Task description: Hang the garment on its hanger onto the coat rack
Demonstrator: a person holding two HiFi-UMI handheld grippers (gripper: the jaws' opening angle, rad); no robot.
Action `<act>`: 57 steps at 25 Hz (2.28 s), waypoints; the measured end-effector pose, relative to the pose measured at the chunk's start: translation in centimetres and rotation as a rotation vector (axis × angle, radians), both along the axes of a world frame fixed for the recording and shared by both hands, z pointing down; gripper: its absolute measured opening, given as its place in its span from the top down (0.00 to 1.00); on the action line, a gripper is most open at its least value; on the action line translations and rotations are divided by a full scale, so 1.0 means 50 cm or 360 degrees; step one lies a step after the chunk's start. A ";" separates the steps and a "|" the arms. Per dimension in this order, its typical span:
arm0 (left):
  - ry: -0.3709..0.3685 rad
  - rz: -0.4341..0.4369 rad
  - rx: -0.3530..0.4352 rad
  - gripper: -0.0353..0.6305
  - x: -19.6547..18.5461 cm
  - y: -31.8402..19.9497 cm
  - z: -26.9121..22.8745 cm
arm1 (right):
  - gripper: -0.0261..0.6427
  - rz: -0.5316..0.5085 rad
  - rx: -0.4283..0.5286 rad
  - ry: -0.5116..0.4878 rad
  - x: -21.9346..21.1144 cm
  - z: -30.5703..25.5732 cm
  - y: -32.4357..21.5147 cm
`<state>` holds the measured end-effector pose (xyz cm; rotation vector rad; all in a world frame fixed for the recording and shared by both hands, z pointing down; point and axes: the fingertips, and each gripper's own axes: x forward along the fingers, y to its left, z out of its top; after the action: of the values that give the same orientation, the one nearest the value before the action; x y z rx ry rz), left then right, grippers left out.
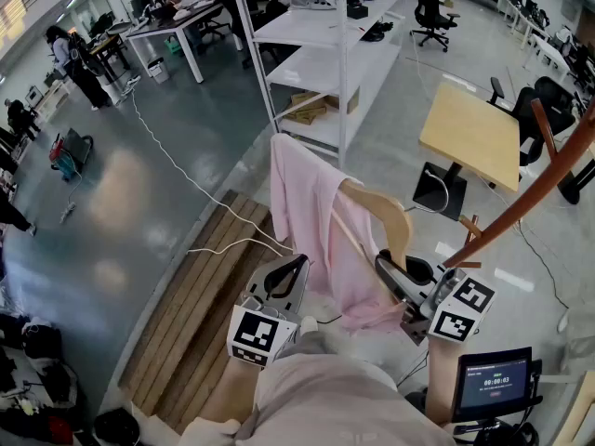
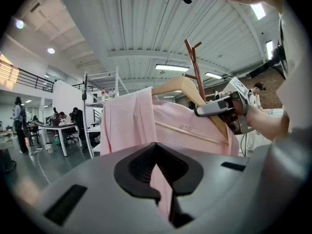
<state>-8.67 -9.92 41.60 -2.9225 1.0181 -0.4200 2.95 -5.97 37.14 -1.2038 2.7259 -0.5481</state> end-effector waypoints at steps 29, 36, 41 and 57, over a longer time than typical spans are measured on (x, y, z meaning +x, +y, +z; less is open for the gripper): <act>0.0116 0.0603 0.0156 0.94 0.182 -0.243 -0.139 | 0.91 0.0475 0.0062 -0.0101 0.055 -0.119 -0.246; 0.0151 0.0708 0.0237 0.94 0.277 -0.239 -0.182 | 0.91 0.0637 0.0062 -0.0172 0.120 -0.141 -0.251; 0.0178 0.0785 0.0265 0.94 0.339 -0.239 -0.210 | 0.91 0.0771 0.0074 -0.0225 0.180 -0.161 -0.244; 0.0134 0.1108 0.0296 0.94 0.491 -0.222 -0.258 | 0.91 0.1180 0.0078 -0.0369 0.325 -0.207 -0.236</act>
<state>15.88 -21.00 28.68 -2.8845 -0.0035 -0.1584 19.20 -17.75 26.80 -1.8454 1.8885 -0.4691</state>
